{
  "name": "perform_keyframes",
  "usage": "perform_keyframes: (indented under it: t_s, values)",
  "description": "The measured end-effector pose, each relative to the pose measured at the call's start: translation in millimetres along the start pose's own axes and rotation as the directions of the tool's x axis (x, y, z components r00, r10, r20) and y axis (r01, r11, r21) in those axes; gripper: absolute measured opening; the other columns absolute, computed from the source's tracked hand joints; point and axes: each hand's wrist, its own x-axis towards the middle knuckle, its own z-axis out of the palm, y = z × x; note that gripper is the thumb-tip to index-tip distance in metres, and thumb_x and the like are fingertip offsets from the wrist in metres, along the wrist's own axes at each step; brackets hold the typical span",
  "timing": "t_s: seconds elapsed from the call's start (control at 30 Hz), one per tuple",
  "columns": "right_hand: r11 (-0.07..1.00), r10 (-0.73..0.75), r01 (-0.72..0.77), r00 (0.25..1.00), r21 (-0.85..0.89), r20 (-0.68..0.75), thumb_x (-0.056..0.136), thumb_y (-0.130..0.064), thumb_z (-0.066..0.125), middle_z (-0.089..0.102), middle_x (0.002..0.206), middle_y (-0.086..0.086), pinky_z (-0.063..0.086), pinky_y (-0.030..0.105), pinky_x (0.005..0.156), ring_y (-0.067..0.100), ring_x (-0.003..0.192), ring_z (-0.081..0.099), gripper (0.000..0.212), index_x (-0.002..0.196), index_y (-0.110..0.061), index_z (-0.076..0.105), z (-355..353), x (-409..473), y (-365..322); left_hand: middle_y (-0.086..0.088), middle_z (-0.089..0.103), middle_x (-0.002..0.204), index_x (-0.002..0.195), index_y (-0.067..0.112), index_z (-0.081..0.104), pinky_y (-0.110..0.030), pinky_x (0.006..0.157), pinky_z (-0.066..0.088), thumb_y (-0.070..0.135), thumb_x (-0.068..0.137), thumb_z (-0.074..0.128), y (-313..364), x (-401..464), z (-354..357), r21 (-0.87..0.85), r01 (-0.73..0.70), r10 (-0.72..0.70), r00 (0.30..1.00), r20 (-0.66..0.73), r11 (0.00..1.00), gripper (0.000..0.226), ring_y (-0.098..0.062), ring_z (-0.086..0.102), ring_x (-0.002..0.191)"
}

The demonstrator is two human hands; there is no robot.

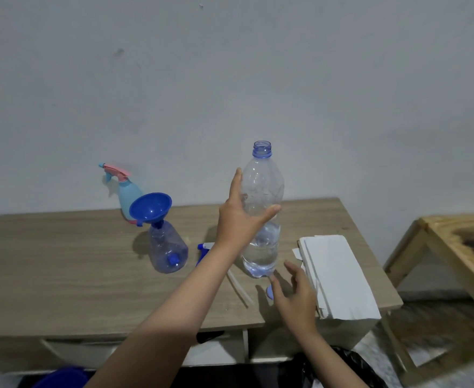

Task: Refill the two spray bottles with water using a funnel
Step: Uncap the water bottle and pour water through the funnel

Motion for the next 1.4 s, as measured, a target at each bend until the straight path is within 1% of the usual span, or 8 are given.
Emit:
perform_keyframes:
  t_s: [0.17, 0.37, 0.43, 0.6, 0.77, 0.97, 1.27, 1.4]
  values:
    - [0.969, -0.206, 0.216, 0.975, 0.118, -0.086, 0.074, -0.025, 0.08, 0.052, 0.129, -0.003, 0.039, 0.019, 0.102, 0.006, 0.122, 0.05, 0.069, 0.132, -0.02, 0.043, 0.4, 46.0, -67.9, -0.005, 0.039, 0.148, 0.15, 0.034, -0.004, -0.025, 0.103, 0.034, 0.055, 0.069, 0.076, -0.4, -5.7, -23.8, 0.104, 0.038, -0.043, 0.998, 0.044, 0.994, 0.115, -0.016, 0.038, 0.136]
    - [0.923, -0.376, 0.376, 0.927, 0.087, -0.014, 0.056, -0.039, 0.089, 0.031, 0.15, -0.001, 0.04, 0.03, 0.106, 0.016, 0.132, 0.043, 0.12, 0.147, -0.034, 0.011, 19.1, 103.6, -112.5, -0.002, 0.024, 0.152, 0.148, 0.025, 0.022, -0.048, 0.116, 0.02, 0.058, 0.069, 0.072, -15.7, -12.9, -93.2, 0.418, -0.058, 0.189, 0.942, -0.279, 0.906, 0.099, -0.018, 0.021, 0.141]
    - [0.912, -0.399, 0.399, 0.917, 0.093, -0.02, 0.056, -0.036, 0.089, 0.036, 0.144, -0.009, 0.046, 0.033, 0.101, 0.017, 0.123, 0.052, 0.12, 0.147, -0.037, 0.011, 29.2, 110.2, -117.2, -0.004, 0.019, 0.152, 0.148, 0.025, 0.021, -0.052, 0.116, 0.016, 0.066, 0.065, 0.07, -32.8, -12.3, -118.0, 0.441, 0.034, 0.142, 0.922, -0.361, 0.897, 0.104, -0.023, 0.019, 0.141]
    - [0.863, -0.504, 0.505, 0.862, -0.002, -0.057, 0.059, -0.026, 0.09, 0.049, 0.121, 0.01, 0.057, 0.038, 0.079, 0.023, 0.092, 0.063, 0.11, 0.146, -0.031, 0.022, 52.4, 116.8, -126.9, -0.006, 0.02, 0.151, 0.149, 0.021, 0.014, -0.049, 0.109, 0.034, 0.072, 0.059, 0.069, -72.9, -7.5, -157.2, 0.375, 0.209, -0.071, 0.934, -0.351, 0.903, 0.117, -0.027, 0.028, 0.138]
    - [0.803, -0.588, 0.589, 0.808, -0.092, 0.043, 0.059, -0.025, 0.09, 0.05, 0.118, 0.008, 0.054, 0.022, 0.073, 0.017, 0.084, 0.063, 0.108, 0.145, -0.03, 0.025, 63.3, 110.2, -153.1, 0.002, 0.031, 0.146, 0.148, 0.02, 0.017, -0.042, 0.096, 0.047, 0.064, 0.069, 0.069, -85.2, -3.5, -163.3, 0.272, 0.226, -0.141, 0.943, -0.3, 0.935, 0.104, -0.022, 0.047, 0.126]
    - [0.77, -0.576, 0.616, 0.784, -0.166, 0.233, 0.056, -0.041, 0.086, 0.051, 0.114, -0.003, 0.056, 0.031, 0.069, 0.008, 0.076, 0.062, 0.104, 0.142, -0.048, 0.027, 65.9, 95.6, -210.2, -0.002, 0.046, 0.138, 0.143, 0.017, 0.03, -0.042, 0.098, 0.046, 0.052, 0.073, 0.072, -98.4, 7.2, -168.5, 0.127, 0.183, -0.144, 0.953, -0.268, 0.975, 0.089, -0.025, 0.048, 0.123]
    - [0.738, -0.34, 0.577, 0.766, -0.35, 0.546, 0.054, -0.047, 0.085, 0.057, 0.103, -0.001, 0.055, 0.034, 0.074, -0.002, 0.069, 0.054, 0.102, 0.134, -0.063, 0.024, 72.9, 81.2, -247.1, 0.005, 0.052, 0.132, 0.136, 0.022, 0.04, -0.039, 0.098, 0.048, 0.048, 0.065, 0.081, -111.4, 16.6, -178.5, -0.023, 0.15, -0.151, 0.968, -0.2, 0.988, 0.086, -0.016, 0.05, 0.12]
    - [0.689, -0.229, 0.575, 0.75, -0.44, 0.621, 0.052, -0.054, 0.078, 0.06, 0.104, -0.002, 0.049, 0.028, 0.077, 0.002, 0.083, 0.055, 0.101, 0.133, -0.065, 0.019, 75.1, 78.7, -246.3, 0.005, 0.05, 0.136, 0.141, 0.02, 0.036, -0.035, 0.101, 0.046, 0.044, 0.065, 0.083, -114.6, 18.6, -182.1, -0.044, 0.125, -0.131, 0.976, -0.174, 0.991, 0.093, -0.014, 0.048, 0.124]
